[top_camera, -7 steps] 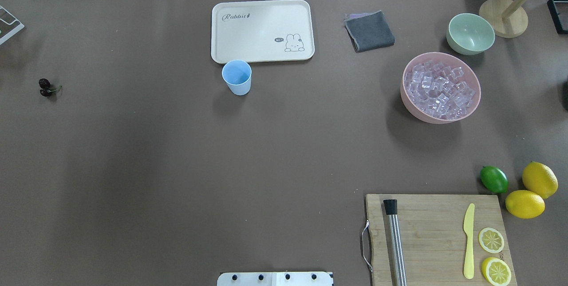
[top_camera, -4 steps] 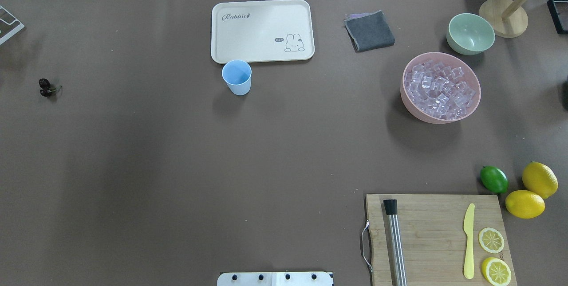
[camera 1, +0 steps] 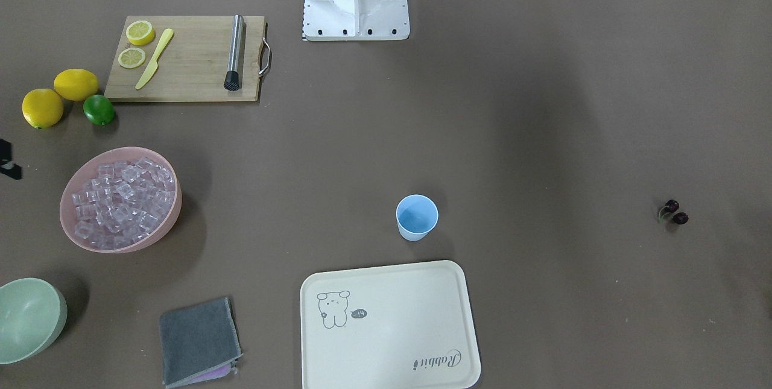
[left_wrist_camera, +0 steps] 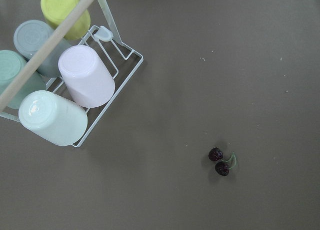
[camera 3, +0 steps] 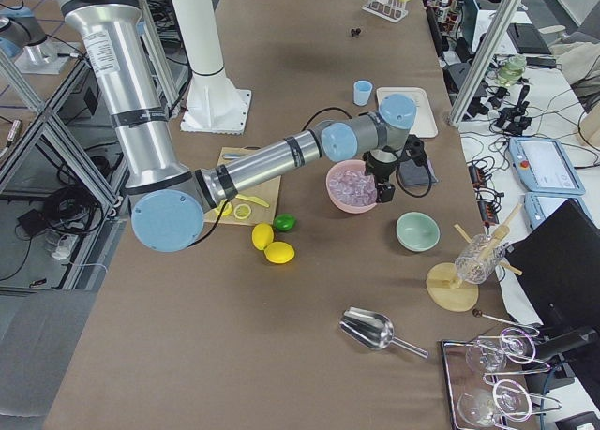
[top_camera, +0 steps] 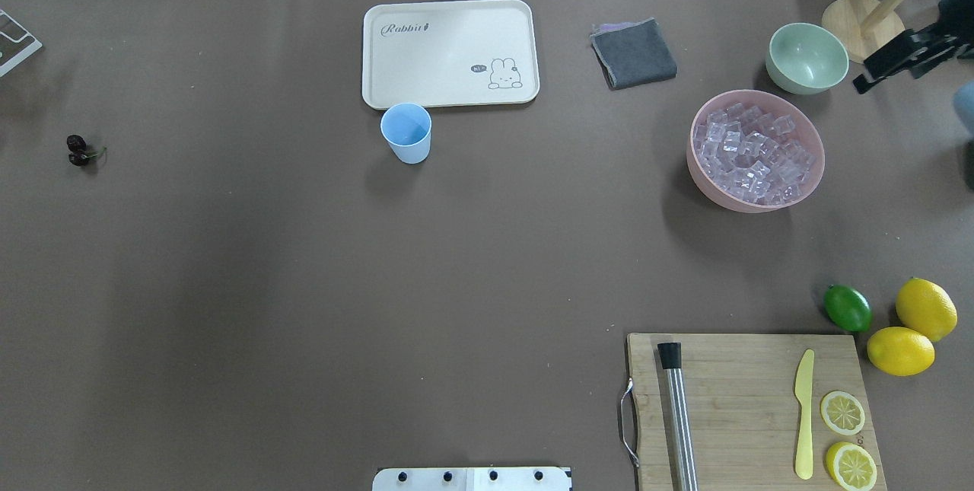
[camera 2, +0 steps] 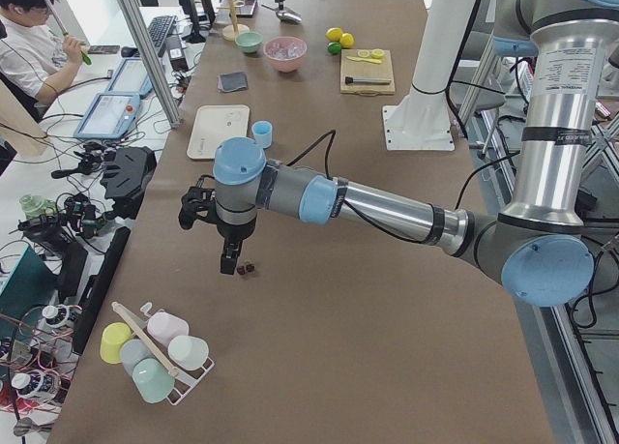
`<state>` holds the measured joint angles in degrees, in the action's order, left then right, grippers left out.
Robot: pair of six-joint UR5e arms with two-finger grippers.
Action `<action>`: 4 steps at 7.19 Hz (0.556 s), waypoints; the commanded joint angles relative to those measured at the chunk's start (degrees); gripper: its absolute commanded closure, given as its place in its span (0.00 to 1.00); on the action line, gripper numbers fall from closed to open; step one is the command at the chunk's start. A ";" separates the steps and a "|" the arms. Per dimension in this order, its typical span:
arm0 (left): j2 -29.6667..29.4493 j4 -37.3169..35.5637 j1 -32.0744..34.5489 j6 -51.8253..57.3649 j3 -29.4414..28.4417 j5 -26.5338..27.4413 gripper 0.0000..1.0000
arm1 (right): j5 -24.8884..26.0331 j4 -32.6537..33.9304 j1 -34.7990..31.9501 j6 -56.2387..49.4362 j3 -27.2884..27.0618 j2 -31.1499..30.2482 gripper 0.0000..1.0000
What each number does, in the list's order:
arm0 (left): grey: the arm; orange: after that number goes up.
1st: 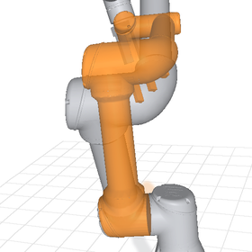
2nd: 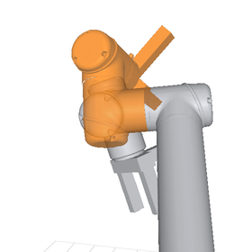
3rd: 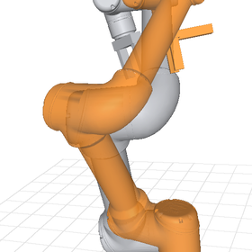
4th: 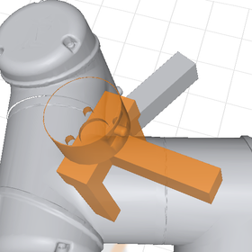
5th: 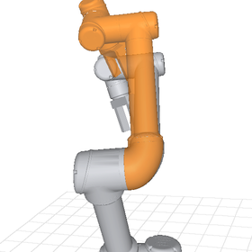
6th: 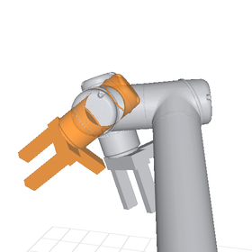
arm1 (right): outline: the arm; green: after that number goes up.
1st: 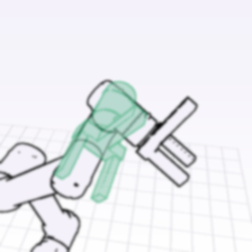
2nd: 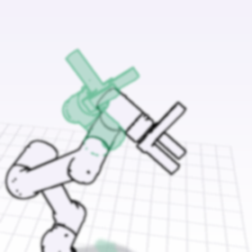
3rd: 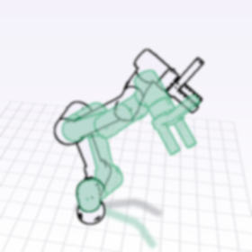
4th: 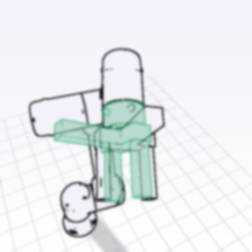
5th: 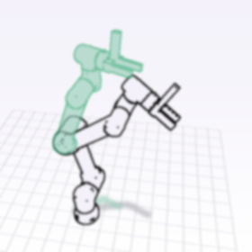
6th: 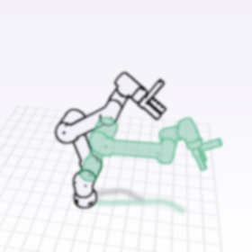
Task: Put ice and cherries in cup
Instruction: 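Reach the right gripper into the pink bowl and grasp an ice cube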
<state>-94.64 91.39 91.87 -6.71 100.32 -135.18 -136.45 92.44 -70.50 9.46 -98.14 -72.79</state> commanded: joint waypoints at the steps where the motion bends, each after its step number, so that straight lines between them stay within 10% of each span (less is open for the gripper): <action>1: -0.54 0.01 -0.12 0.20 -0.74 0.35 0.02 | 1.09 -9.94 6.50 2.05 2.31 0.99 0.01; 4: -0.63 -0.07 -0.12 0.21 -0.66 0.44 0.02 | 8.96 -15.71 14.31 6.70 6.55 1.16 0.01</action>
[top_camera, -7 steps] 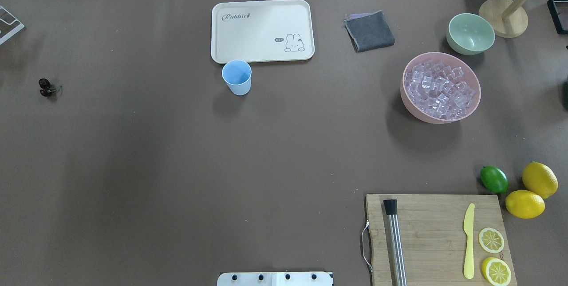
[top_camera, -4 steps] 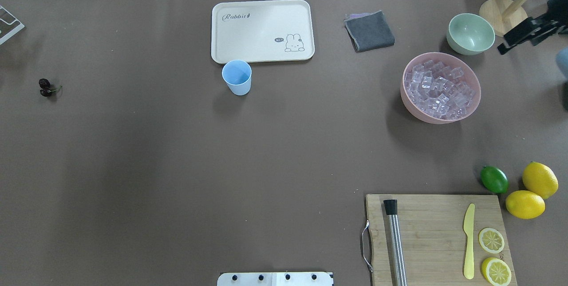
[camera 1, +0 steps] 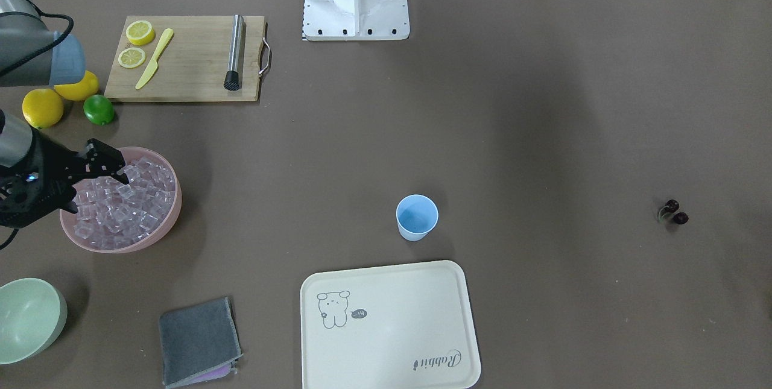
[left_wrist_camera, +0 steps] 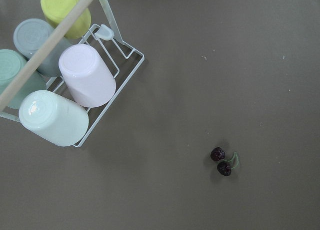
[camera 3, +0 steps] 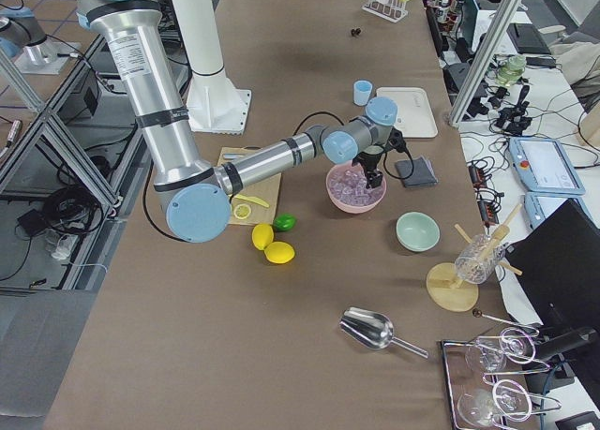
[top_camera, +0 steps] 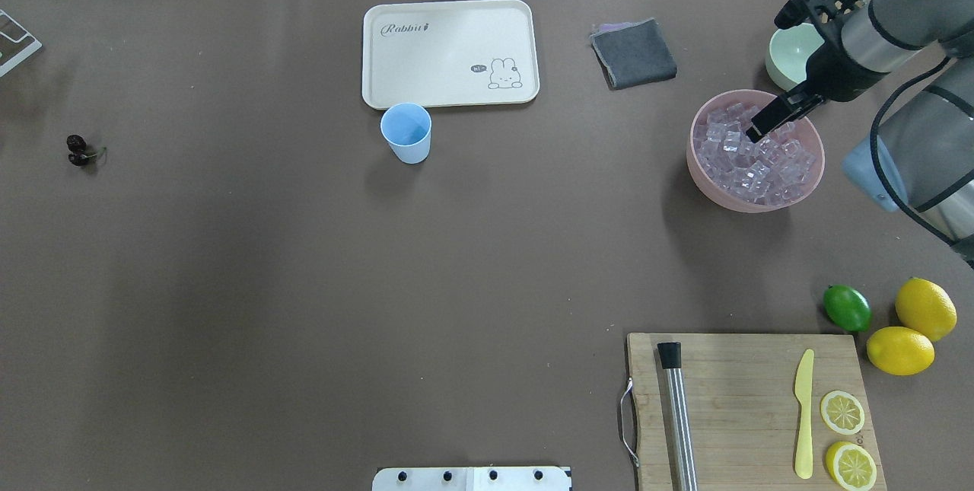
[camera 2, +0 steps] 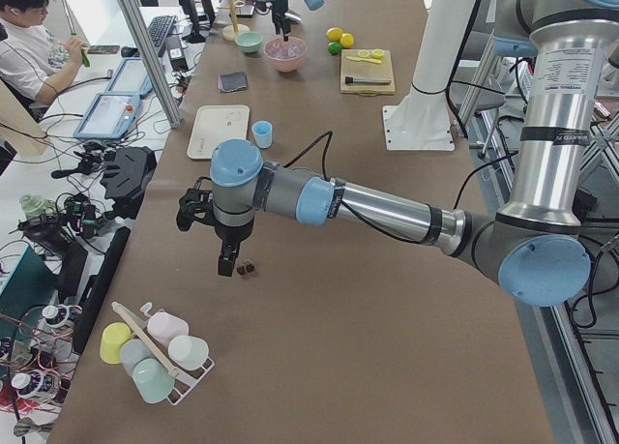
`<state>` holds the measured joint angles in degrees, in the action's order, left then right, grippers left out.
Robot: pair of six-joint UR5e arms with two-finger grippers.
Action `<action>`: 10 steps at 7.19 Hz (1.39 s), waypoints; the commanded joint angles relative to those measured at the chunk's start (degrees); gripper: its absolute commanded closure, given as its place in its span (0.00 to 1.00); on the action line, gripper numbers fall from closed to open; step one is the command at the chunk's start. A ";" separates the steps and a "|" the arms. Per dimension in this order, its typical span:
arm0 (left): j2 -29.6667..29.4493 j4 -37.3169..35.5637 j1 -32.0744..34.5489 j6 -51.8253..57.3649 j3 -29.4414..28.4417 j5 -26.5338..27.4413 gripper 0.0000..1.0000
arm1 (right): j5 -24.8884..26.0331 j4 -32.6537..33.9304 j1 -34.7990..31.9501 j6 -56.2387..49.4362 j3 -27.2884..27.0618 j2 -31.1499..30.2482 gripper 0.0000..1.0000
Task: Put ice and cherries in cup
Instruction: 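Reach the right gripper into the pink bowl and grasp an ice cube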
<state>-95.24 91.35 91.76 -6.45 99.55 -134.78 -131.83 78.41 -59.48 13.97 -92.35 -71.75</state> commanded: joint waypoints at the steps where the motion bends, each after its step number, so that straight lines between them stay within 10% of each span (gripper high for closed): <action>1: -0.12 -0.03 0.00 0.03 0.11 0.04 0.02 | 5.26 -1.68 4.27 2.11 0.68 0.12 0.01; 4: -0.65 0.06 -0.18 0.03 -0.94 0.04 0.02 | 7.20 -1.68 5.78 2.02 0.77 -0.75 0.02; 10: -0.56 0.14 -0.18 0.03 -0.85 0.04 0.02 | 7.55 -1.68 5.69 2.20 -0.20 -2.69 0.50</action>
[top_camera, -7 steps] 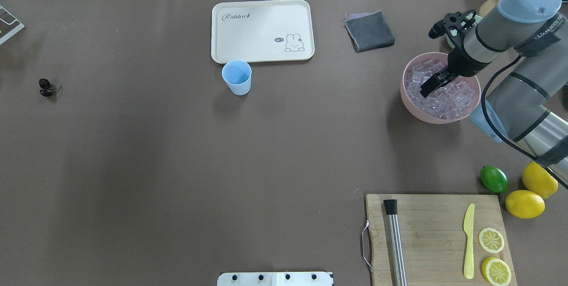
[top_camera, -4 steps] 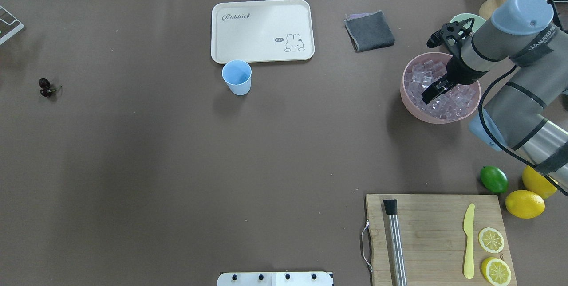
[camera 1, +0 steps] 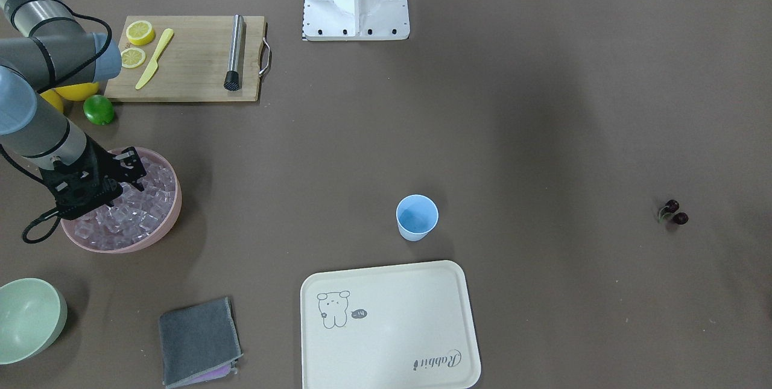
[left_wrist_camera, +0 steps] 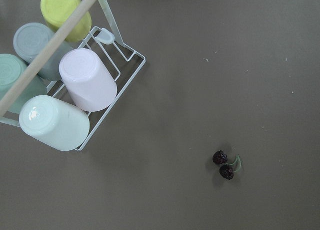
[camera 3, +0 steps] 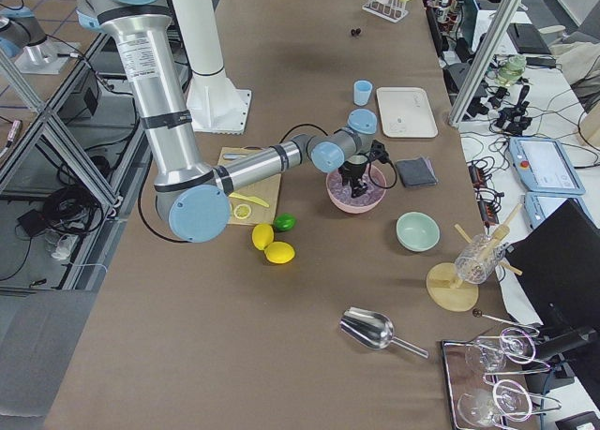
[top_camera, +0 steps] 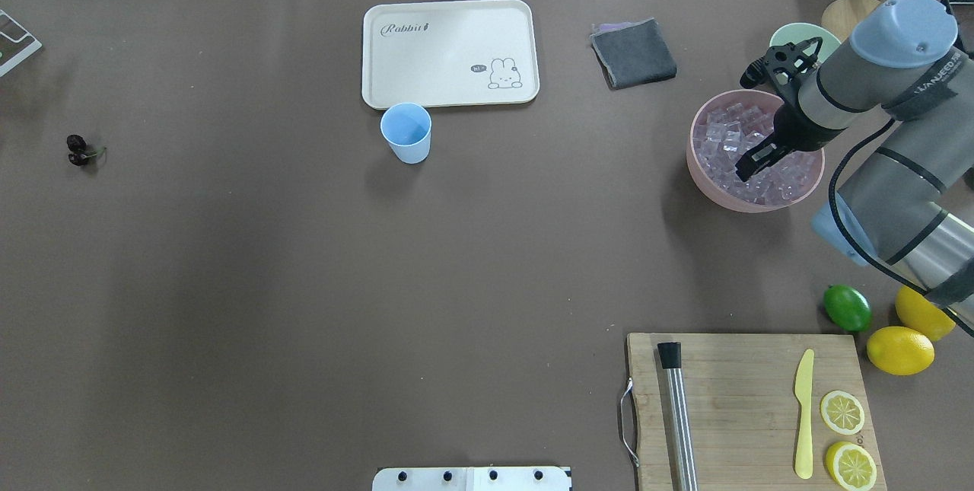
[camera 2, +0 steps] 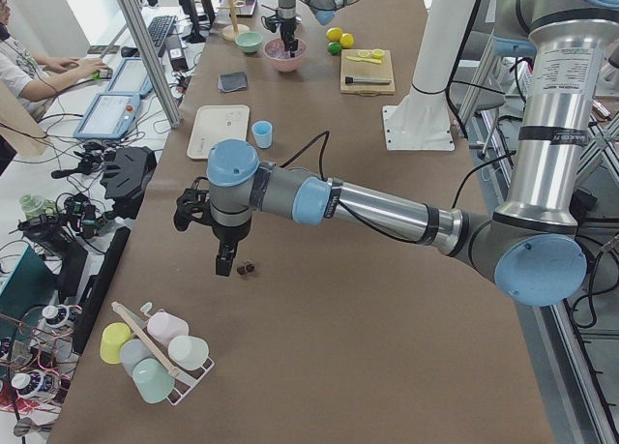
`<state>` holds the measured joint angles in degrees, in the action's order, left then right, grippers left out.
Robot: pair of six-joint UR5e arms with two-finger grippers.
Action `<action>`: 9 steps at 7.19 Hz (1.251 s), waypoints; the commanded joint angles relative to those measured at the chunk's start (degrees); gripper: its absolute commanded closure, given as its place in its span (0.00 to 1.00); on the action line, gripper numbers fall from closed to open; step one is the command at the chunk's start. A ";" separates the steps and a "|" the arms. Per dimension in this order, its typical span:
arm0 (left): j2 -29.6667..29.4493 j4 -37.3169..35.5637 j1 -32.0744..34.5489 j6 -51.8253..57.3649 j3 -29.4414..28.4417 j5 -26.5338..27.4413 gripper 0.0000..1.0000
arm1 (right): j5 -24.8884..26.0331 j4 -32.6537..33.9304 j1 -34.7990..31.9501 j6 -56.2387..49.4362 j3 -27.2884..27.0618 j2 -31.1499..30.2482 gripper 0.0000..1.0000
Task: Put ice and cherries in cup
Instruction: 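Reach the right gripper into the pink bowl and grasp an ice cube, then carry the ice cube with the right gripper and drop it into the blue cup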
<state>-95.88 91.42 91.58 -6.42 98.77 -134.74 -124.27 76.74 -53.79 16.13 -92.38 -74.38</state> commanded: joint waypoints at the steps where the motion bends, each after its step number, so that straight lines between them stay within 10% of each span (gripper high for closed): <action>1: 0.34 1.11 0.00 0.00 -0.07 0.09 0.02 | -0.01 -0.01 0.00 0.04 -0.34 -0.59 0.68; 3: 0.52 1.56 0.00 -0.44 0.28 0.00 0.02 | 0.08 -0.01 -0.18 0.04 -0.87 -0.95 1.00; 6: 0.25 1.56 0.00 -0.35 0.02 0.09 0.02 | -0.53 1.82 -2.71 1.52 -4.28 -0.16 1.00; 9: -0.01 1.56 -0.09 -0.53 0.19 0.00 0.02 | -0.19 14.37 -0.99 12.45 -3.87 16.21 1.00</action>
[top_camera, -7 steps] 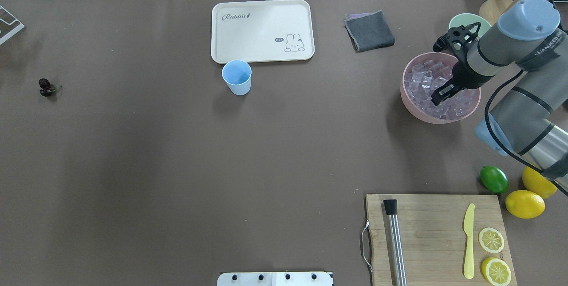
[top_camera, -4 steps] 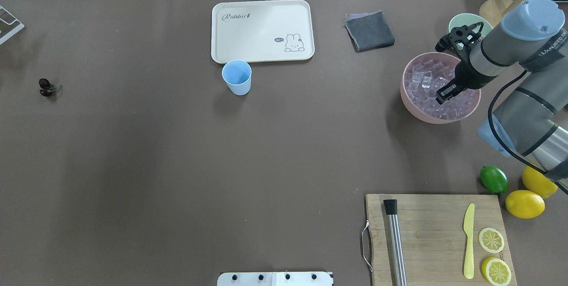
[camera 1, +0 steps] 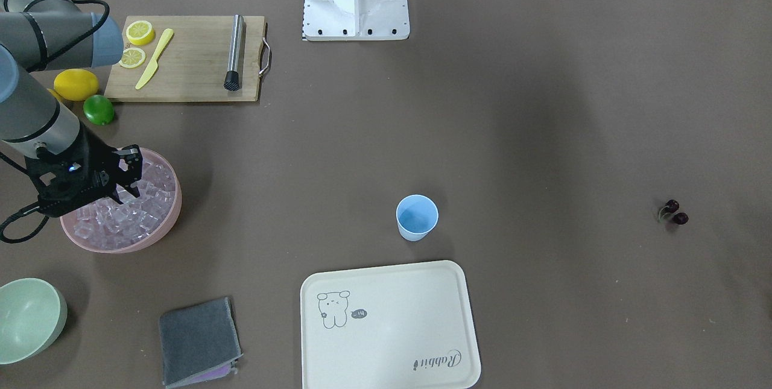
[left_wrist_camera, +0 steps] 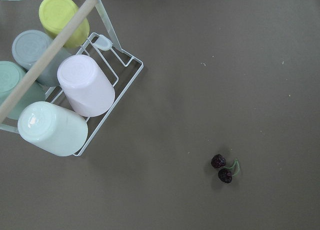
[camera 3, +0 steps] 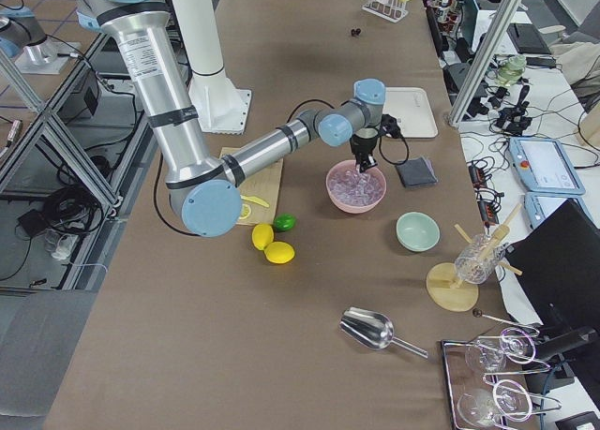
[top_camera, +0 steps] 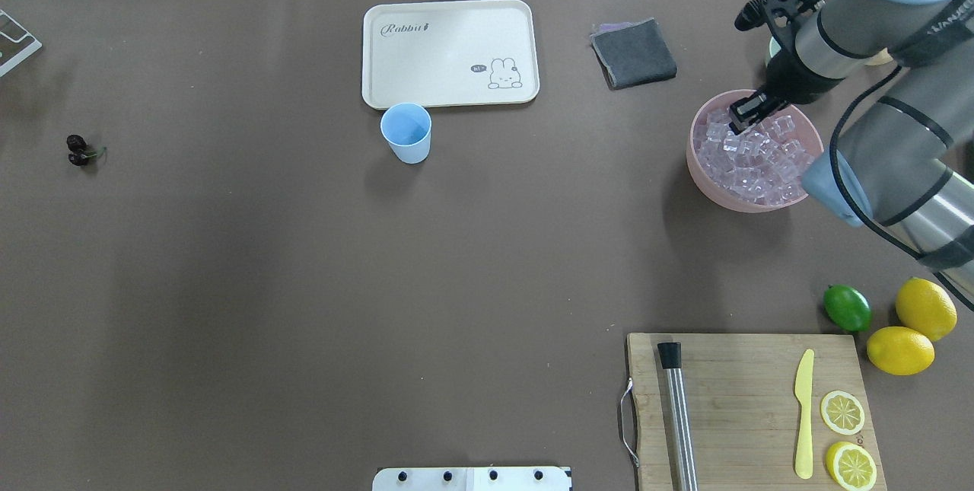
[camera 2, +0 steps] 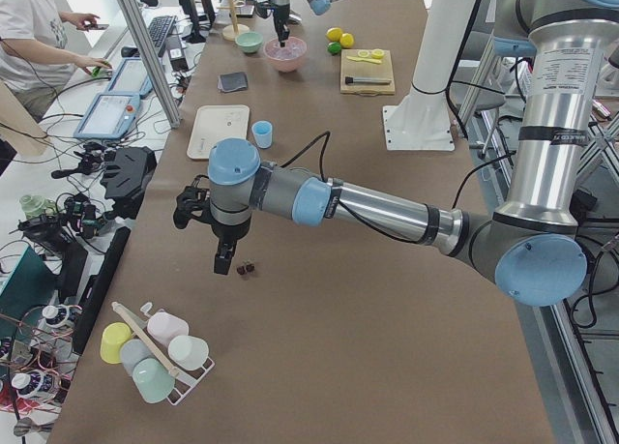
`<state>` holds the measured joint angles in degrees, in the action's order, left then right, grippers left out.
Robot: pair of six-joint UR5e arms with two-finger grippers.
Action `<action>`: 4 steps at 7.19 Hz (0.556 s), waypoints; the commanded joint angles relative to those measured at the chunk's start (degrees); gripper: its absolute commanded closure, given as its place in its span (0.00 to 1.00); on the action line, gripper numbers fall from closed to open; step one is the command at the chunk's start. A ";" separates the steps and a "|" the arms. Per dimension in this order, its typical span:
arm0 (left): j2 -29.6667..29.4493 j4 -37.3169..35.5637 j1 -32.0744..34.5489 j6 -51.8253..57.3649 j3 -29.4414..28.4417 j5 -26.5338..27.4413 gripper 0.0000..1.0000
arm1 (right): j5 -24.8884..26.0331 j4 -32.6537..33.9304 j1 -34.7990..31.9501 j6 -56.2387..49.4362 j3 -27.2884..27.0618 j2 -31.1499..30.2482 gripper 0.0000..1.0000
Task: Put ice and cherries in cup
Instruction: 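Carry the ice cube with the right gripper and drop it into the blue cup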
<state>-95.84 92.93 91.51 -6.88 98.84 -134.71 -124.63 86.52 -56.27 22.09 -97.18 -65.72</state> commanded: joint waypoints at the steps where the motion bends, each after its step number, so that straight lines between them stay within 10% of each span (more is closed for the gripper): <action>1: -0.05 0.06 -0.01 -0.06 0.13 -0.03 0.02 | 0.52 4.53 4.04 11.09 5.03 13.36 1.00; 4: -0.05 0.23 -0.45 0.12 -0.57 -0.03 0.02 | 11.23 -1.91 14.94 28.83 22.68 32.18 1.00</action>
<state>-95.89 93.08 91.25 -6.85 98.68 -134.68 -117.43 88.97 -45.48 43.96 -81.55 -40.61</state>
